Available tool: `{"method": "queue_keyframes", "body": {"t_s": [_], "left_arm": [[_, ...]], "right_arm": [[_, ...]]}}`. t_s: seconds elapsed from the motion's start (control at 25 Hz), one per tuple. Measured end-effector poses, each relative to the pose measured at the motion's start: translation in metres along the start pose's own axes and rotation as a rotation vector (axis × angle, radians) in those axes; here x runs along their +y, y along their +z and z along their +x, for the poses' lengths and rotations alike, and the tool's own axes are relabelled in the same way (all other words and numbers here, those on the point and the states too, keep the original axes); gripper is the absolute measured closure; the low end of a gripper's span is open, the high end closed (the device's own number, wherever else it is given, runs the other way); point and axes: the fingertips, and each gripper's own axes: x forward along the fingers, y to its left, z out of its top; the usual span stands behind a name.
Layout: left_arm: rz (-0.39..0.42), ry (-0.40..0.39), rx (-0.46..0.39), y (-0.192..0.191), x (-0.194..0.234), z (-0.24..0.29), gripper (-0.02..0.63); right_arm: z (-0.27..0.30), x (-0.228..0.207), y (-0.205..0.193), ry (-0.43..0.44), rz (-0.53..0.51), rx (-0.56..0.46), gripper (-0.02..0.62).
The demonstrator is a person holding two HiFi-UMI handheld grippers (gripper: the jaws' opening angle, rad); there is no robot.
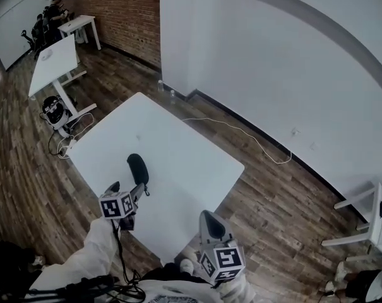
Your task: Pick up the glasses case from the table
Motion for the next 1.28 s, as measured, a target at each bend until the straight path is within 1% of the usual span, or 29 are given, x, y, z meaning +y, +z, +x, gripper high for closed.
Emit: {"method": "queue_keyframes", "body": {"t_s": [0.08, 0.12, 0.24, 0.32, 0.44, 0.56, 0.64, 0.68, 0.72, 0.84, 0.88, 0.96, 1.04, 1.12, 1.2, 1.28], "left_arm": [[-0.112, 0.028, 0.083, -0.005, 0.016, 0.038, 0.158], [-0.138, 0.052, 0.113, -0.006, 0.025, 0.057, 0.158], [-0.129, 0.129, 0.178, -0.006, 0.046, 0.104, 0.158], [-0.137, 0.147, 0.217, -0.01, 0.057, 0.126, 0.158], [-0.204, 0.16, 0.258, -0.02, 0.066, 0.147, 0.158], [-0.262, 0.167, 0.252, -0.021, 0.062, 0.164, 0.156], [-0.258, 0.163, 0.241, -0.021, 0.058, 0.168, 0.159], [-0.249, 0.154, 0.24, -0.021, 0.056, 0.168, 0.205], [-0.236, 0.145, 0.243, -0.022, 0.055, 0.167, 0.215], [-0.171, 0.126, 0.256, -0.021, 0.052, 0.158, 0.238], [-0.156, 0.108, 0.248, -0.018, 0.048, 0.152, 0.241], [-0.142, 0.047, 0.214, -0.005, 0.037, 0.136, 0.245], [-0.114, -0.022, 0.149, 0.017, 0.02, 0.108, 0.252], [-0.051, -0.066, 0.055, 0.045, 0.003, 0.069, 0.258], [0.007, -0.074, -0.055, 0.07, -0.011, 0.024, 0.261], [0.037, -0.084, -0.16, 0.09, -0.027, -0.023, 0.264]], "right_arm": [[-0.002, -0.006, 0.0, -0.031, -0.012, 0.017, 0.606], [-0.003, -0.011, 0.0, -0.049, -0.015, 0.025, 0.606], [-0.011, -0.028, -0.003, -0.112, -0.021, 0.051, 0.606], [-0.019, -0.038, -0.006, -0.157, -0.028, 0.07, 0.606], [-0.031, -0.055, -0.005, -0.213, -0.034, 0.091, 0.606], [-0.042, -0.072, -0.002, -0.256, -0.024, 0.092, 0.606], [-0.046, -0.078, -0.004, -0.272, -0.016, 0.096, 0.606], [-0.046, -0.079, -0.005, -0.275, -0.014, 0.096, 0.606], [-0.044, -0.079, -0.005, -0.272, -0.012, 0.095, 0.606], [-0.036, -0.074, -0.003, -0.248, -0.009, 0.081, 0.606], [-0.033, -0.072, -0.003, -0.236, -0.006, 0.076, 0.606], [-0.026, -0.069, -0.003, -0.209, 0.001, 0.069, 0.606], [-0.022, -0.066, -0.002, -0.185, 0.009, 0.062, 0.606], [-0.018, -0.061, -0.001, -0.159, 0.016, 0.049, 0.606], [-0.013, -0.057, -0.001, -0.125, 0.016, 0.038, 0.606], [-0.007, -0.053, -0.002, -0.087, 0.014, 0.03, 0.606]]}}
